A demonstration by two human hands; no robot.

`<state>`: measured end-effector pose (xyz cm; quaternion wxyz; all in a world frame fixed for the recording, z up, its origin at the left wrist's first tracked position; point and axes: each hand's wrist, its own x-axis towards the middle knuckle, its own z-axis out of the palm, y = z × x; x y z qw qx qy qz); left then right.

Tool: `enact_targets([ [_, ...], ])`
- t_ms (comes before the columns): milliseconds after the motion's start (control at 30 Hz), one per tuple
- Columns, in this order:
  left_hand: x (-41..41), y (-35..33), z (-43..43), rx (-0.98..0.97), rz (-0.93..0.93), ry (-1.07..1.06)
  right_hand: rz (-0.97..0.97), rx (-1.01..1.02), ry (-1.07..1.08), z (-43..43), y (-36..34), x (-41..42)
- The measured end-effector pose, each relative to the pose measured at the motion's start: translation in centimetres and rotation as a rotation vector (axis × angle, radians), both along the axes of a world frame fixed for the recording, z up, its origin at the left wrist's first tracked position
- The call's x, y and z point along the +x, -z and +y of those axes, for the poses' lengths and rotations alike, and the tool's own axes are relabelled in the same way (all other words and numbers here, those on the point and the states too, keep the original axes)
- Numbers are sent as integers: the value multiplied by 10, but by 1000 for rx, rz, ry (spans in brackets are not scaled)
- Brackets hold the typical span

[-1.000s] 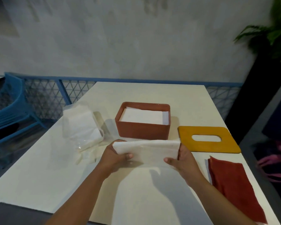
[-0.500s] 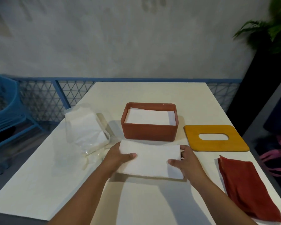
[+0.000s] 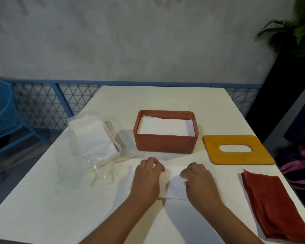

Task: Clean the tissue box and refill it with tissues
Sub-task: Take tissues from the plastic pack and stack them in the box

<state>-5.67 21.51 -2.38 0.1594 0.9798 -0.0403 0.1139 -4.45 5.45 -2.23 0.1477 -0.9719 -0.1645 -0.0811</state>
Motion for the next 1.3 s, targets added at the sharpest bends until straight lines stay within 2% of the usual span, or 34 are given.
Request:
enact_targets([
  [67,0,7,-3,-8,51,54,-70,-114,-130,0,9,-2],
  [167,0,11,0,-42,76,127,-88,-199,-196,2,10,-5],
  [400,3,28,-1,178,74,205,-24,-276,-27,12,15,-1],
  [500,6,16,-3,178,156,211,27,-348,24,16,4,0],
  [600,10,14,-3,254,371,224,7,-331,41,15,12,0],
  [667,11,15,-1,262,364,236,-68,-320,56,14,10,3],
  [767,10,15,4,238,354,259,25,-352,52,7,9,11],
  [900,6,16,8,204,266,250,-18,-251,163,-8,15,24],
  [1067,3,16,12,152,307,189,-83,-127,201,-15,24,33],
  [1300,5,17,39,88,351,144,16,203,306,-18,25,37],
])
